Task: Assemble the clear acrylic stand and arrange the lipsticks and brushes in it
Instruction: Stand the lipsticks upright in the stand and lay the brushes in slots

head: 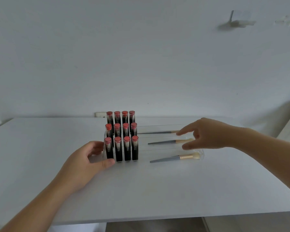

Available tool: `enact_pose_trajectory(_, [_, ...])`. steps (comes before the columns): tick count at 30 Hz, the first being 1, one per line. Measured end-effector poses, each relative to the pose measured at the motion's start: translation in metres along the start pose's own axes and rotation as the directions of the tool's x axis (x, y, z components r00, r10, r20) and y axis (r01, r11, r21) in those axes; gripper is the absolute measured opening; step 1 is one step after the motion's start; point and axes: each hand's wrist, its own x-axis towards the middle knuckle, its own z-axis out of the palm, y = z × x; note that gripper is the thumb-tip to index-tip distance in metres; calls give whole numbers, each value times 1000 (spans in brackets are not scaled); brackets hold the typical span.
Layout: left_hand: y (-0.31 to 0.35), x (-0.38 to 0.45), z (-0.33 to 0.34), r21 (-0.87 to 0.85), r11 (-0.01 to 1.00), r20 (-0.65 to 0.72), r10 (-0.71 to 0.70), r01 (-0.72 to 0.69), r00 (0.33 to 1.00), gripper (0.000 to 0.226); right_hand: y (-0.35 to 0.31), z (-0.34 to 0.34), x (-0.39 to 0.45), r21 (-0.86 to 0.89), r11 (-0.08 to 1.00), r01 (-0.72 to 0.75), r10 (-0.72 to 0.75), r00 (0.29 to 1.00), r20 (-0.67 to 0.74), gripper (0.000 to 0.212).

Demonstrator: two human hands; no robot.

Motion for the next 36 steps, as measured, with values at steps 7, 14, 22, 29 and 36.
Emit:
enact_pose_trajectory(7, [0, 2, 0, -21, 1000, 0, -15, 15, 1000, 68, 37, 36, -20, 527, 842, -117, 396, 797, -456, 12])
enact_pose_trajectory(14, [2, 1, -3, -24, 999, 27, -30, 31, 999, 79, 18, 81, -25, 813, 575, -90, 557, 772, -308, 13])
enact_pose_trajectory(22, [8, 7, -10, -52, 996, 87, -64, 69, 994, 64, 6, 86, -30, 781, 615, -112, 570, 747, -342, 11])
enact_pose_trajectory(29, [4, 15, -17, 27, 998, 107, -52, 49, 993, 59, 5, 90, -30, 725, 673, -148, 546, 761, -351, 22])
enact_pose_trajectory(36, [-2, 22, -16, 65, 997, 62, -32, 28, 998, 39, 9, 92, -21, 696, 695, -180, 529, 784, -324, 27])
